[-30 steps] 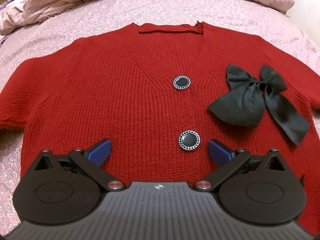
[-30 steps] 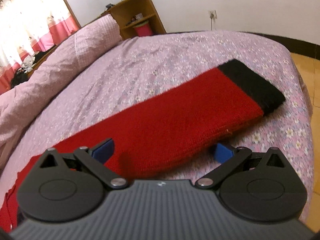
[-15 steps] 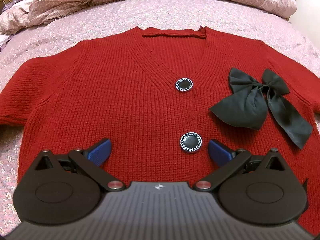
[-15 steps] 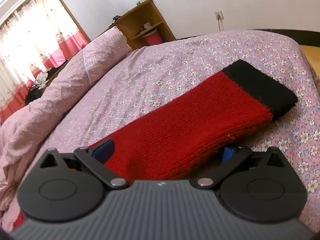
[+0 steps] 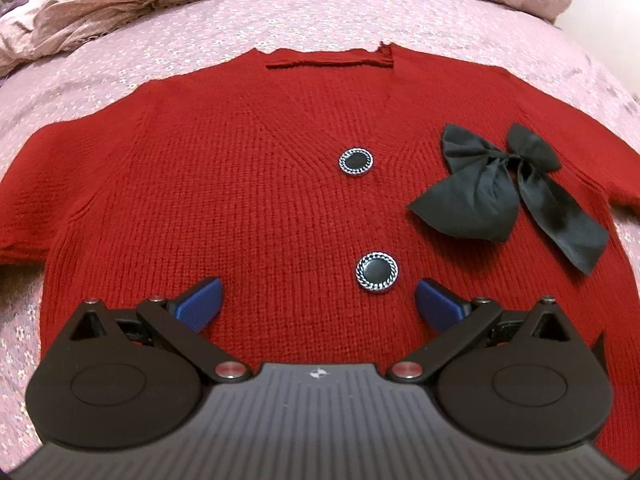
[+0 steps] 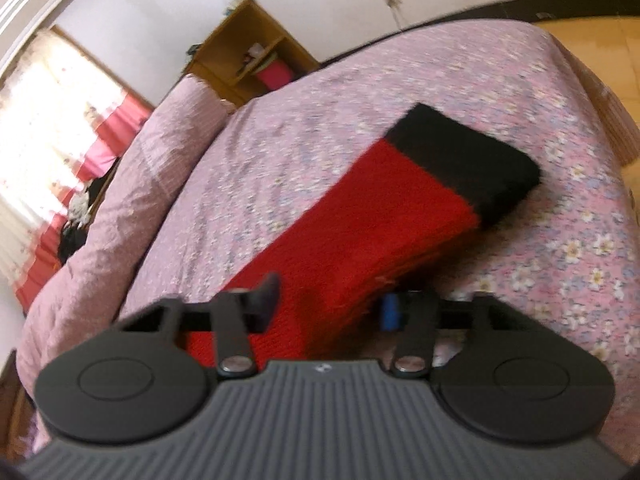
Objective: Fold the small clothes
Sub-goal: 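Grasp the black-cuffed sleeve with the right tool and lift it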
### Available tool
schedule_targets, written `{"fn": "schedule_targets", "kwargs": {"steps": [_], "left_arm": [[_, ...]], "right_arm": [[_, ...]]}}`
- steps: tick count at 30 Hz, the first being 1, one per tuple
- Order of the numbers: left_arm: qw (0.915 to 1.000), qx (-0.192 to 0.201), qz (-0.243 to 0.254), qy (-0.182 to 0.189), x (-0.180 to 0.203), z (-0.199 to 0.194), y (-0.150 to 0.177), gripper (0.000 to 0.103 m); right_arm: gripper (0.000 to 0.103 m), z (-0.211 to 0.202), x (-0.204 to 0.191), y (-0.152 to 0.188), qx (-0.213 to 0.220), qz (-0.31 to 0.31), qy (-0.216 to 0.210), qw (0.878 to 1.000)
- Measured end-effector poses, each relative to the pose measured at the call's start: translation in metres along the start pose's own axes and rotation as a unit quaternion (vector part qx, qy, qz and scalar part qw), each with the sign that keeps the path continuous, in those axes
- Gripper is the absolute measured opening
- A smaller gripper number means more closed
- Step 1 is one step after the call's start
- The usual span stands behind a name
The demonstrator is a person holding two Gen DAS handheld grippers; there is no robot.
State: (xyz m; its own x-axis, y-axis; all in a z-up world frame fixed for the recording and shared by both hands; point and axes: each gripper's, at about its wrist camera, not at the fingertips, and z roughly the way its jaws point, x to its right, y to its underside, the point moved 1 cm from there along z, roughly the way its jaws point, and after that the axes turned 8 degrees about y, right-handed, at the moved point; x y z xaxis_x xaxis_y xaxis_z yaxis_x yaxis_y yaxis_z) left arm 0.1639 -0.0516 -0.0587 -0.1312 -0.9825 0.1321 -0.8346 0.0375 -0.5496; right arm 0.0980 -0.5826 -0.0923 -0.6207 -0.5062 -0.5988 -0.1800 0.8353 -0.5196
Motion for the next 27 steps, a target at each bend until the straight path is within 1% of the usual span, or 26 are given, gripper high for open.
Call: {"fn": "schedule_targets", "kwargs": {"steps": [1,4,7,12,16,22,27], "left_arm": [[1.0000,-0.003,0.004,0.001,0.001,-0.001,0.000,0.103],[1.0000,-0.004,0.007,0.005,0.000,-0.004,0.001,0.103],[1.0000,-0.001,0.001,0.005,-0.001,-0.007,0.002,0.103],[0.9997,0.008,0.017,-0.015,-0.003,-0.017,0.005,0.103],[0.9995,0.010,0.021,-0.023,-0.008,-0.026,0.007,0.103],[0.9993,0.016,0.013,-0.032,-0.020,-0.038,0.010,0.103],[0.9989,0.025,0.002,-0.039,-0.032,-0.048,0.014,0.103]], "right_arm": [[0.028,0.000,0.003,-0.001,-0.004,0.004,0.001,1.000],[0.019,-0.002,0.011,-0.004,-0.012,0.015,-0.006,1.000],[0.015,-0.008,0.005,-0.004,-0.002,0.006,-0.013,1.000],[0.014,-0.026,-0.024,-0.004,0.034,-0.043,-0.031,0.998],[0.014,-0.043,-0.053,-0.002,0.055,-0.085,-0.059,0.993],[0.013,-0.062,-0.093,0.010,0.059,-0.113,-0.105,0.986],[0.013,-0.074,-0.132,0.027,0.049,-0.134,-0.150,0.978]]}}
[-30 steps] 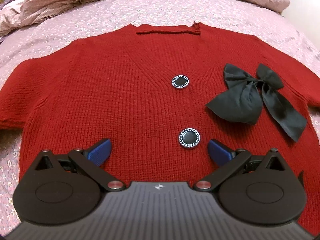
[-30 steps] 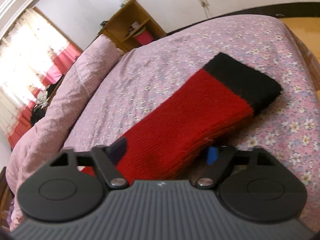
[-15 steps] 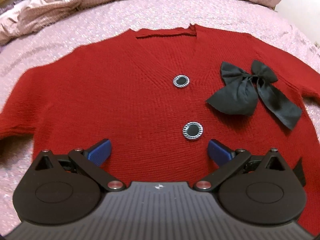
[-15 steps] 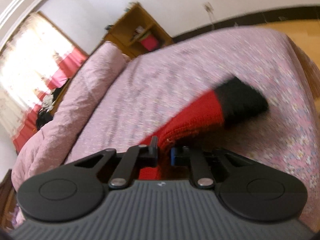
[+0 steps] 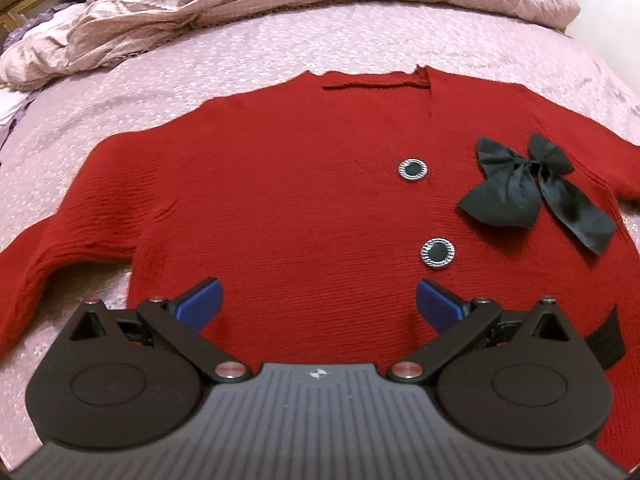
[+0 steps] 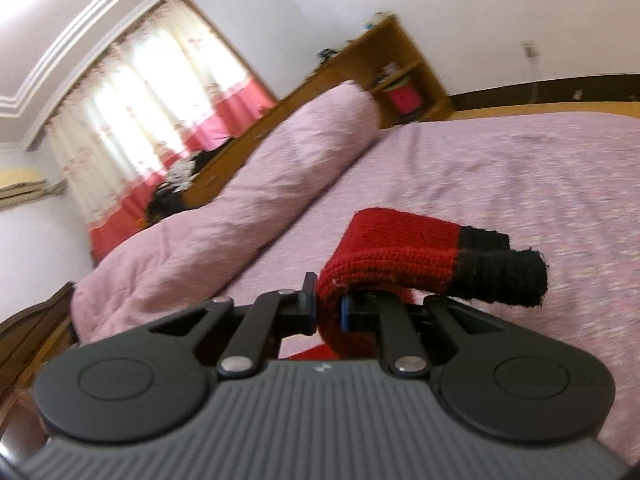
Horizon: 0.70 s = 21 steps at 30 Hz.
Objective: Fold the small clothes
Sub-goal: 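Grasp the black-cuffed sleeve with the right tool and lift it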
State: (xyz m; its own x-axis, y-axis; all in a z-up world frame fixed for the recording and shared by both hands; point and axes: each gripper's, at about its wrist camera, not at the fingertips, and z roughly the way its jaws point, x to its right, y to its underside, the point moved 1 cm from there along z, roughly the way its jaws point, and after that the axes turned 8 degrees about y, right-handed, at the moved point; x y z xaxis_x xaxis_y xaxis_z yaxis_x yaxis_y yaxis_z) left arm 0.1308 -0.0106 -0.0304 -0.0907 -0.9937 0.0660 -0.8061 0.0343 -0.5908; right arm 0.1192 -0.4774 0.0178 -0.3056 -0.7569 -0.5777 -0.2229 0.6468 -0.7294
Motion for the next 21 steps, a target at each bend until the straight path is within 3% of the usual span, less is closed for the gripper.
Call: {"fn": "schedule_targets", "kwargs": {"steps": [9,21], "left_arm": [[0.9992,0.012,-0.031,-0.021,-0.034,-0.018,0.005,0.103],[0.9962,0.022,-0.071,-0.046,-0.076,-0.036,0.019,0.103]], "right_arm": [[0.013,0.011,-0.076,0.025,-0.034,-0.032,-0.074,0.996],[0.013,0.015,-0.165,0.070,-0.067,-0.074,-0.142,0.985]]}}
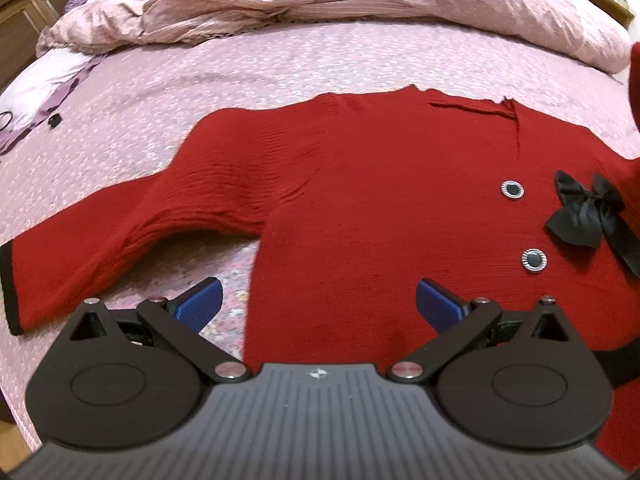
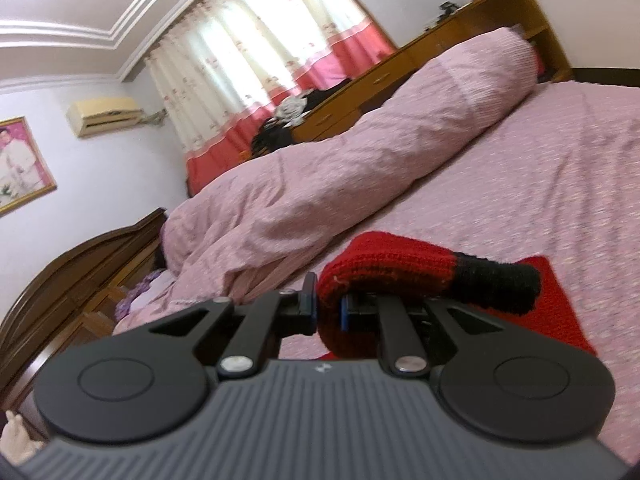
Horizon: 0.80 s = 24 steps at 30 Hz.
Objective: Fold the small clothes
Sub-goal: 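Grasp the black-cuffed sleeve with the right tool and lift it, then fold the held sleeve across the cardigan body and release it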
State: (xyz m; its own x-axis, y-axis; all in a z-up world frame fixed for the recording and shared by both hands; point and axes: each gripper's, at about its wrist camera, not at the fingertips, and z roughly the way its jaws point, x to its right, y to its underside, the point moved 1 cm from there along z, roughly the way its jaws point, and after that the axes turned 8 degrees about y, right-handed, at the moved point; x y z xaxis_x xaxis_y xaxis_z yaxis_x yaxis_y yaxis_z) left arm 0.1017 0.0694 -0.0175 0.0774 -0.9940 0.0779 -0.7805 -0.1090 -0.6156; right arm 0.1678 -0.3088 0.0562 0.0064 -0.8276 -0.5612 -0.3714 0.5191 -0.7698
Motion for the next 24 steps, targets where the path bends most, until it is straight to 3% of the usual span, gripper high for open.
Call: {"fn": "schedule_targets", "kwargs": {"steps": [7,13,24], "left_arm": [[0.9997,0.008,-0.020,-0.008,-0.021,-0.006,0.004,0.103],[0.9991,0.010,-0.038,-0.016,-0.041,-0.006,0.010,0.103],[0.9978,0.002,-0.062,-0.023,-0.067,-0.003,0.022,0.103]], "right_arm": [[0.013,0.019,-0.053,0.035,-0.022,-0.040,-0.039,0.998],[0.014,0.034,-0.092,0.084,-0.071,-0.090,-0.065,0.991],[0.016,0.071,-0.108,0.170,-0.173,-0.158,-0.049,0.971]]}}
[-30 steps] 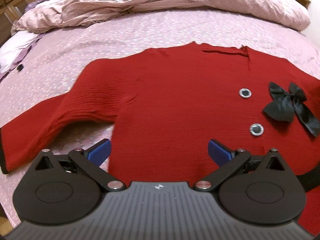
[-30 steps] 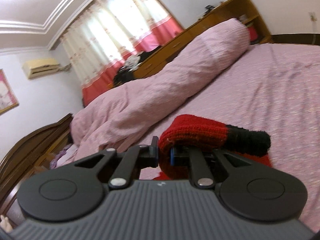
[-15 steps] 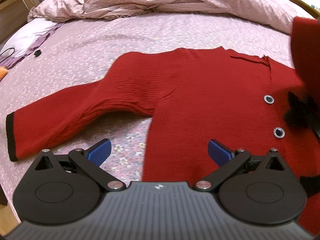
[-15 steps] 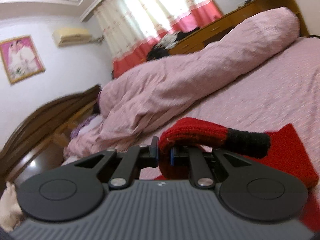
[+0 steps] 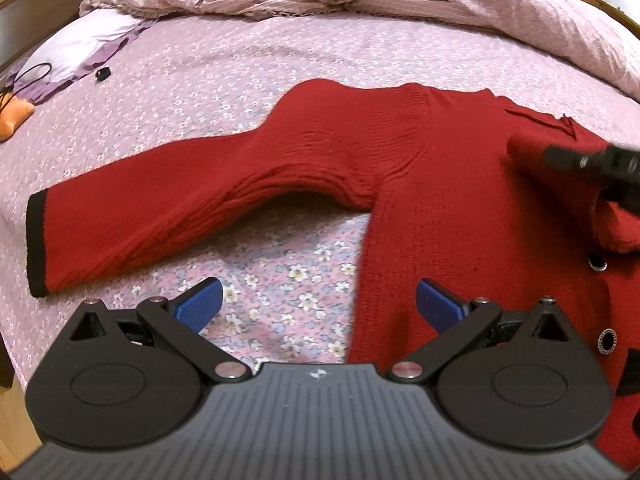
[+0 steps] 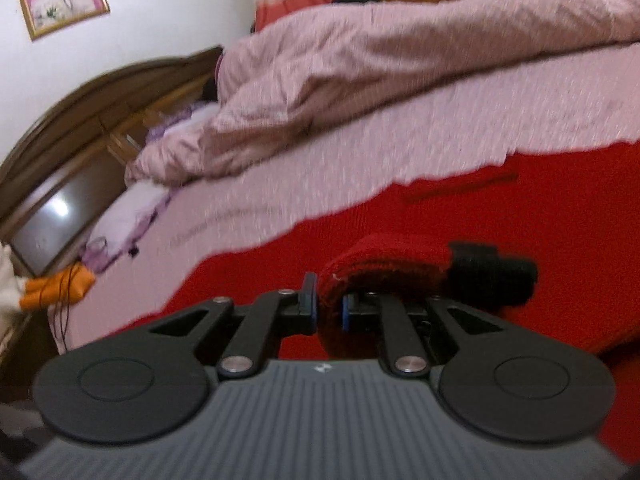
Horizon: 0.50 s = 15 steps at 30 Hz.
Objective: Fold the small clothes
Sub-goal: 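Fold the held sleeve across the cardigan body and release it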
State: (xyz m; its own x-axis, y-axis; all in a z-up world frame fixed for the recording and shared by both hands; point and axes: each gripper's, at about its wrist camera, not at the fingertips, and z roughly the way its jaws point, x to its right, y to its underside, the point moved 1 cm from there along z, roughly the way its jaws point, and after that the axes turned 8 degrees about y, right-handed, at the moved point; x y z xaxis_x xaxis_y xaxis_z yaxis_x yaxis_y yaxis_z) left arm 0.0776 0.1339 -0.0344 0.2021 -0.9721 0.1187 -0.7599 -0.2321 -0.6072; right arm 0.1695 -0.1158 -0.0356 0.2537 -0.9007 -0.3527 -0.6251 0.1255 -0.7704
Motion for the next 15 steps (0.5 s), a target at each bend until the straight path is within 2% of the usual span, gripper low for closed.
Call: {"fn": "schedule_targets", "kwargs": {"steps": [3,5,7,10,15], "left_arm": [[1.0000,0.001,-0.005,0.001,-0.002,0.000,0.000,0.103],[1.0000,0.001,-0.005,0.002,-0.001,-0.001,-0.001,0.103],[1.0000,0.004,-0.002,0.004,0.001,-0.002,-0.002,0.103],[0.9999,0.011,0.006,0.010,0.008,-0.006,-0.005,0.103],[0.9988,0.027,0.030,0.027,0.028,-0.014,-0.015,0.103]], "right_arm": [[0.018,0.008,-0.004,0.007,-0.024,-0.009,0.005,1.000],[0.031,0.015,-0.005,0.011,-0.049,-0.012,0.008,0.999],[0.049,0.018,-0.003,0.017,-0.077,-0.001,-0.002,0.997],[0.057,0.010,-0.002,0.022,-0.083,0.001,-0.015,0.996],[0.060,-0.021,0.005,0.023,-0.090,0.017,-0.019,0.996]]}}
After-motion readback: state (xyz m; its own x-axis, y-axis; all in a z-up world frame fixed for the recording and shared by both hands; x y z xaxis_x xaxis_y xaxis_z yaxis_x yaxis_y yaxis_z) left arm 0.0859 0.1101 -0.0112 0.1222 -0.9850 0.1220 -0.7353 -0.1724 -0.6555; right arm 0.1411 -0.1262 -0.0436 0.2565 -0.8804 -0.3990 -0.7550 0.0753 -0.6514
